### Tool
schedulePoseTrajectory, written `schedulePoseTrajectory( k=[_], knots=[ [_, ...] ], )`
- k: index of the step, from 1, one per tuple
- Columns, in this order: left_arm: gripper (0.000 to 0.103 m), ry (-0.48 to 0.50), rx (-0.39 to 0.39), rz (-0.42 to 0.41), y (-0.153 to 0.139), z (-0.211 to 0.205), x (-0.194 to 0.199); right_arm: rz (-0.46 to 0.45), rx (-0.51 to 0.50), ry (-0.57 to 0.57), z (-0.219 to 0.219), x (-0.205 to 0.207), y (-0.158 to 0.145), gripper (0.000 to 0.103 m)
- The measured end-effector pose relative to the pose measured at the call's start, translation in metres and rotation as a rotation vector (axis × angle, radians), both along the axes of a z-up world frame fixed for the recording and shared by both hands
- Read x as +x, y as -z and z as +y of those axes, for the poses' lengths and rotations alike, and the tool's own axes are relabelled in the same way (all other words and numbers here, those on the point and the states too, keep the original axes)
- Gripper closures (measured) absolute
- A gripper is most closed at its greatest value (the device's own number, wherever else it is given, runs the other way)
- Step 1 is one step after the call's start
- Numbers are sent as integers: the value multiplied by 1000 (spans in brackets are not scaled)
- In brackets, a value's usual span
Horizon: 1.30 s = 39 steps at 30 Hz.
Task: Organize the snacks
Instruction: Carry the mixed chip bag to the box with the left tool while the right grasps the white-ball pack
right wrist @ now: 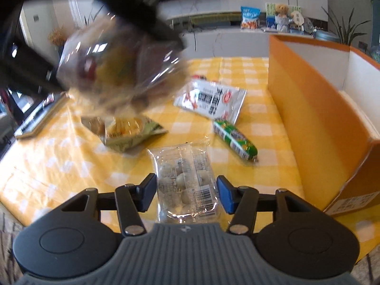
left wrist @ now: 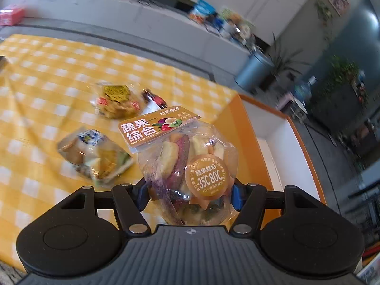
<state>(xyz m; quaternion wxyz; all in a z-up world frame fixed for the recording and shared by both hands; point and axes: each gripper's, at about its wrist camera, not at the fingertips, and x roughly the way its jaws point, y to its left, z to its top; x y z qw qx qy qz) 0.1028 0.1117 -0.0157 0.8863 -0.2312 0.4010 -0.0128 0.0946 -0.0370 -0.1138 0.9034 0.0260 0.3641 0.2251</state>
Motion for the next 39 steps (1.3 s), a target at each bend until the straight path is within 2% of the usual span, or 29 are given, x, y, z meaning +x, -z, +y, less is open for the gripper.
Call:
schedulePoseTrajectory(
  k=[4, 11, 17, 22, 25, 28, 33, 36, 39],
  knots=[
    [30, -51, 4, -10, -13, 8, -10, -38, 52, -21, -8, -7, -21, 49],
    [30, -48, -12, -128, -53, 9, -29, -190, 152, 6, -40, -22, -80, 49],
    [30, 23, -17, -183, -71, -18, -18, -316, 200, 145, -100, -20, -127, 49],
    [30, 131, -95, -228, -75, -55, 10, -407, 132, 288, -152, -12, -144, 49],
    [30, 183, -118, -232, -69, -82, 31, -378, 123, 379, -184, 5, -136, 49],
    [30, 250, -133, -183, -54, -109, 58, -333, 105, 449, -208, 32, -122, 49],
    [30, 299, -121, -129, -24, -138, 82, -230, 29, 558, -233, 71, -98, 49],
    [30, 325, -117, -116, -11, -148, 85, -189, -10, 577, -239, 82, -83, 49],
    [30, 335, -114, -94, -4, -154, 87, -153, 5, 557, -246, 81, -73, 49]
  ],
)
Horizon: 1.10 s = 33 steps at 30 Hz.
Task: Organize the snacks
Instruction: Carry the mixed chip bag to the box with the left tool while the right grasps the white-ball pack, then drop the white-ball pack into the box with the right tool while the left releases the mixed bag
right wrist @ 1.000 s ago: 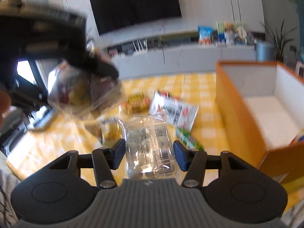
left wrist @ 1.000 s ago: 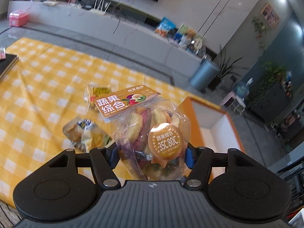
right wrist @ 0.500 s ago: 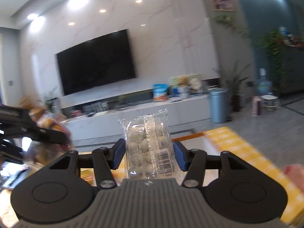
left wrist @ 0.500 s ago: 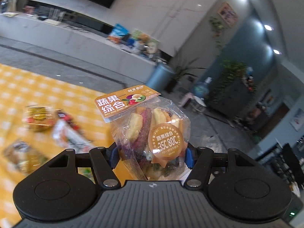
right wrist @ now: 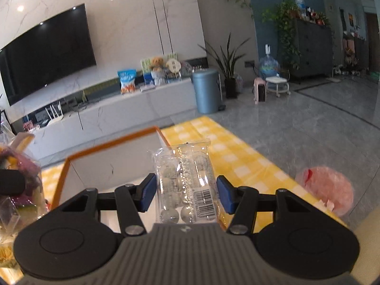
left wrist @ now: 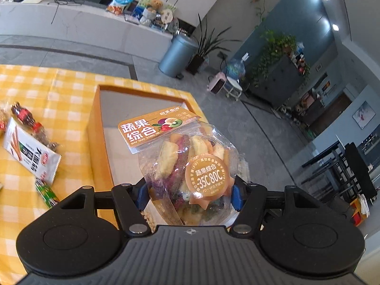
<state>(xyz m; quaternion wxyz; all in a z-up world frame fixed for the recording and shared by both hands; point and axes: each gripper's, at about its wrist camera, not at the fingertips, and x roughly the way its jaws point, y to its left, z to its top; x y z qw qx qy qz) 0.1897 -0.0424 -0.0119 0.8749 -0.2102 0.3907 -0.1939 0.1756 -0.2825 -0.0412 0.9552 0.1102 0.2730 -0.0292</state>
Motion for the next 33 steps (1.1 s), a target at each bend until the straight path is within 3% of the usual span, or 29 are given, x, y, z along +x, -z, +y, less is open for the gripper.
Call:
schedulePoseTrajectory(
  k=[6, 9, 13, 16, 21, 30, 33],
  knots=[
    [30, -10, 17, 11, 3, -4, -3, -65, 22, -94, 10, -8, 2, 49],
    [30, -18, 23, 9, 1, -2, -3, -25, 96, -145, 10, -1, 8, 49],
    [30, -38, 18, 7, 2, 4, -2, 73, 115, -126, 10, 10, 24, 49],
    [30, -44, 14, 22, 4, 6, -1, 80, 130, -127, 11, 12, 23, 48],
    [30, -41, 19, 23, 4, 6, -4, 94, 65, -116, 22, 14, 27, 48],
    [30, -48, 29, 31, 3, 7, -7, 88, 33, -98, 26, 15, 30, 48],
    [30, -49, 60, 20, -2, 7, -3, -3, 64, -57, 17, 0, 20, 42]
  ],
)
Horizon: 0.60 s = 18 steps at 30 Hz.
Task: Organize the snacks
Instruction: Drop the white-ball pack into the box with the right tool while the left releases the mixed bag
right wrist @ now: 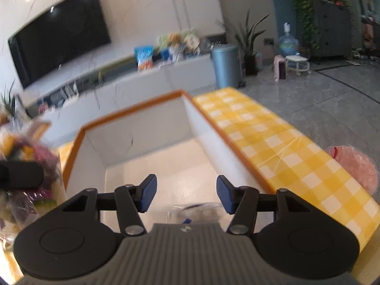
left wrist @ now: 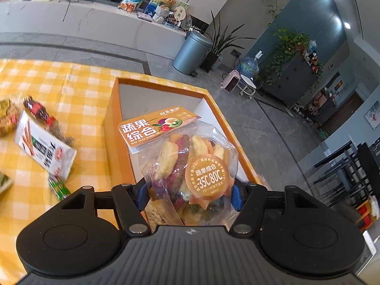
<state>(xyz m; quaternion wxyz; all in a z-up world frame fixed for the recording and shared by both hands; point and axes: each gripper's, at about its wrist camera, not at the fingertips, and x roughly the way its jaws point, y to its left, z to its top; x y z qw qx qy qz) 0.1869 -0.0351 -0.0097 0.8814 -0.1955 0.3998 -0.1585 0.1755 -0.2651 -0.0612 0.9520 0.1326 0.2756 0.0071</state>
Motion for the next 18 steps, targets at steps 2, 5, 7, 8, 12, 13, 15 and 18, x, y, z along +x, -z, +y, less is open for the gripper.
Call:
schedulePoseTrajectory(
  k=[2, 5, 7, 8, 12, 13, 15, 18],
  knots=[
    [30, 11, 32, -4, -4, -2, 6, -88, 26, 4, -7, -15, -7, 28],
    [30, 27, 56, 29, -4, -9, 21, -157, 67, 0, -14, -26, -14, 23],
    [30, 47, 60, 42, -2, -15, 29, -163, 68, 7, -16, -26, -14, 20],
    [30, 58, 62, 45, 0, -19, 32, -157, 68, 10, -16, -26, -14, 20],
    [30, 92, 108, 64, 11, -36, 41, -155, 101, 5, -20, -24, -13, 20],
    [30, 90, 123, 69, 15, -40, 42, -154, 112, 3, -21, -24, -12, 20],
    [30, 89, 139, 92, 21, -44, 46, -141, 103, 3, -20, -23, -11, 20],
    [30, 117, 148, 114, 27, -45, 51, -143, 113, 0, -21, -23, -10, 20]
  ],
)
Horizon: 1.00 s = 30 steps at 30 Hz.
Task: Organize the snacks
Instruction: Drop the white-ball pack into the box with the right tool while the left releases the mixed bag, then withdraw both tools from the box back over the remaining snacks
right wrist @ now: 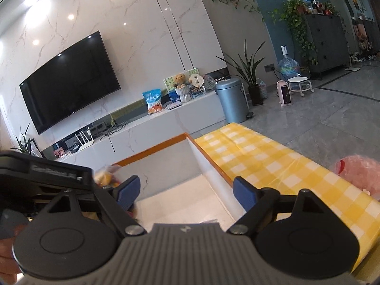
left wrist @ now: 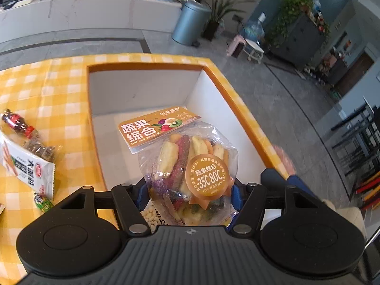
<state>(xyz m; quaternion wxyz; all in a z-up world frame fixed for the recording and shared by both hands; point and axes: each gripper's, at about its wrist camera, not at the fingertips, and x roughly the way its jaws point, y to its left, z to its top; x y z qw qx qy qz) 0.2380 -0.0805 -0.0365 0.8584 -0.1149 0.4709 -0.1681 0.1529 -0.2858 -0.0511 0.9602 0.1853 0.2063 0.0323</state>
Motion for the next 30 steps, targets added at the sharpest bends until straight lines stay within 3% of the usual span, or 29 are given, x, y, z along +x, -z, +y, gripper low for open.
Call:
schedulePoseTrajectory(
  k=[6, 12, 13, 18, 25, 30],
  knots=[
    [30, -26, 68, 2, 8, -1, -3, 17, 24, 10, -5, 2, 3, 19],
    [24, -31, 51, 55, 11, -1, -1, 17, 62, 38, -12, 3, 4, 19],
    [19, -27, 53, 51, 10, 0, -3, 21, 69, 42, -14, 3, 4, 19],
    [11, 3, 16, 28, -1, 4, -11, 42, 100, 50, -19, 4, 8, 18],
    [11, -58, 12, -19, -24, 22, -25, 33, 96, 44, -18, 3, 8, 17],
    [11, -71, 66, -70, -39, 33, -41, 4, 69, 28, -14, 0, 5, 17]
  ],
)
